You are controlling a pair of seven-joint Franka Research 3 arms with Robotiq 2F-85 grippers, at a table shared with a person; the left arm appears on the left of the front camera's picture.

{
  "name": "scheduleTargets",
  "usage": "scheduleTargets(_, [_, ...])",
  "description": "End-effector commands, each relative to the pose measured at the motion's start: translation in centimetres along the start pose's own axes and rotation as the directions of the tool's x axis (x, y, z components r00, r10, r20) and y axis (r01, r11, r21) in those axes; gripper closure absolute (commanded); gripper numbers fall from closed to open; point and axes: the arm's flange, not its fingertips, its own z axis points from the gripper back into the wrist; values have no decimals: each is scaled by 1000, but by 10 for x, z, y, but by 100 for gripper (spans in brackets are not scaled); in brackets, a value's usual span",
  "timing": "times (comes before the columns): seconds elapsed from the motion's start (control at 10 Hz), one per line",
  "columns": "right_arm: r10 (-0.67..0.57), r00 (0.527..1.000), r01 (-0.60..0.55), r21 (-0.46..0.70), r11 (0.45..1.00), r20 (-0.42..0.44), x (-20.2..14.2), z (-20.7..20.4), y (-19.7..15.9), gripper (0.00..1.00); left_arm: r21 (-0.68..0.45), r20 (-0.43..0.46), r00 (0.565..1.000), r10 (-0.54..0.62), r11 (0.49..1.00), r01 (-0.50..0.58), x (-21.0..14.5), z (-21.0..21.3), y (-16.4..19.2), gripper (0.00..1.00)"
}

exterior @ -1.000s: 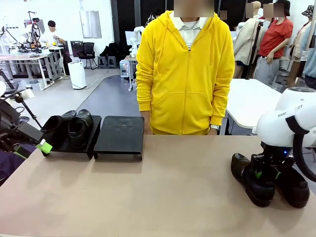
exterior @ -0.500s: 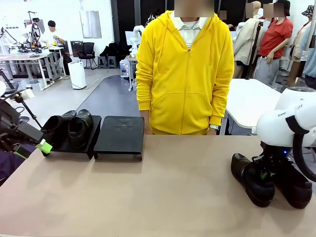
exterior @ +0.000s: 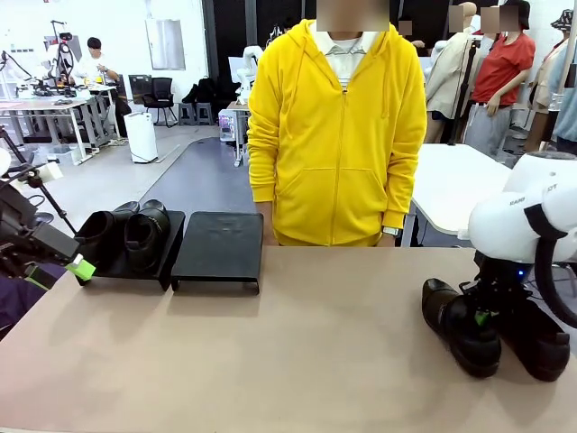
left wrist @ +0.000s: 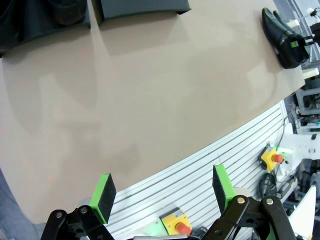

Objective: Organize the shoes by placing them on the stand.
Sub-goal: Pick up one Shoe and place it in the middle of the table.

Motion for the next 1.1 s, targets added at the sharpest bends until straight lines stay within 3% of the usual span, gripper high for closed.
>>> scheduleTargets(0.0, [-40, 999, 41, 55, 998, -10, -20, 79, 19, 100, 6, -11, 1000, -1, 1000, 1, 0, 4, 0, 0])
scheduleTargets(0.2, [-111, 993, 112, 73, 991, -28, -64, 140, 48, 100, 6, -11, 1000, -1, 1000, 1, 0, 4, 0, 0])
scheduleTargets(0.3, [-116, 990, 121, 47, 992, -85, -87, 151, 64, 100, 6, -11, 1000, -1, 1000, 1, 0, 4, 0, 0])
scheduleTargets(0.4, [-99, 993, 100, 4, 995, -72, -109, 151, 83, 100, 6, -11, 1000, -1, 1000, 1, 0, 4, 0, 0])
scheduleTargets(0.5, [-52, 991, 51, -14, 999, -122, -121, 147, 90, 100, 6, -11, 1000, -1, 1000, 1, 0, 4, 0, 0])
scheduleTargets(0.7, [-63, 987, 58, -35, 998, -151, -104, 143, 76, 100, 6, -11, 1000, -1, 1000, 1, 0, 4, 0, 0])
scheduleTargets(0.8, [-45, 992, 42, -30, 999, -121, -128, 152, 91, 100, 6, -11, 1000, -1, 1000, 1, 0, 4, 0, 0])
scheduleTargets(1.0, [-45, 988, 40, -38, 998, -151, -125, 141, 89, 100, 6, -11, 1000, -1, 1000, 1, 0, 4, 0, 0])
